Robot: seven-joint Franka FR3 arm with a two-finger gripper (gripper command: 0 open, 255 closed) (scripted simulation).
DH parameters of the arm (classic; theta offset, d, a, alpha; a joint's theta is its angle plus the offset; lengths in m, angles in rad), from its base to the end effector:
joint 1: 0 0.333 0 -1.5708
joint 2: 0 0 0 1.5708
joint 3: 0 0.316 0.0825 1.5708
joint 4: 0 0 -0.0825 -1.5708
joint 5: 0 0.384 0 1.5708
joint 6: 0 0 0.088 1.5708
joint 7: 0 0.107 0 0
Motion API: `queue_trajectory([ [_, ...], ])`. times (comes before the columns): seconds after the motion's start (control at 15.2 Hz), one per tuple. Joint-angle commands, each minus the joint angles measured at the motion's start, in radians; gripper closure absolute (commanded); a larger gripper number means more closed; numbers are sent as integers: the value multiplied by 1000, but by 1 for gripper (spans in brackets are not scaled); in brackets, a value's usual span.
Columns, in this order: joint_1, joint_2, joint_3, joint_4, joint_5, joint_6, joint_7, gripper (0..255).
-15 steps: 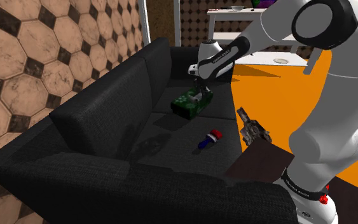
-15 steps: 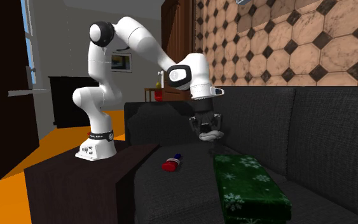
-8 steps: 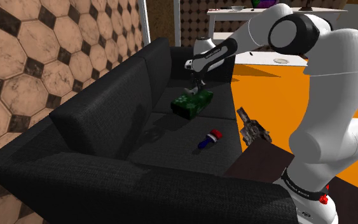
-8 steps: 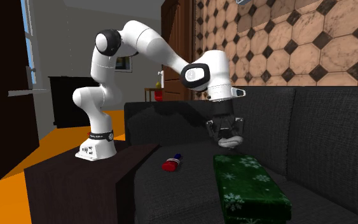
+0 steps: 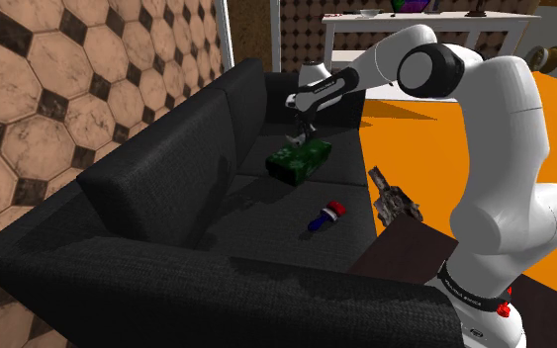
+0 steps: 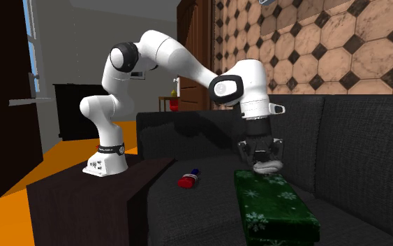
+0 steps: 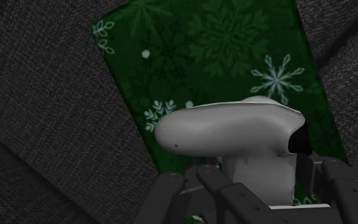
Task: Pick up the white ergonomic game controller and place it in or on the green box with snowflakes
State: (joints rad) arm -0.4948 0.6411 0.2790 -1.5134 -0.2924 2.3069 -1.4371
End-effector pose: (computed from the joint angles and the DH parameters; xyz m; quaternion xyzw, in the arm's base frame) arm 0.6983 -0.1957 0.3153 0.7829 0.6144 0.0346 0.0914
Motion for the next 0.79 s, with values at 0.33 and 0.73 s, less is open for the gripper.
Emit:
queue_trajectory([
  [0.33,8,51,-15,-13,-19,64,16,255],
  [0.73,10,62,-18,-15,-23,77,19,255],
])
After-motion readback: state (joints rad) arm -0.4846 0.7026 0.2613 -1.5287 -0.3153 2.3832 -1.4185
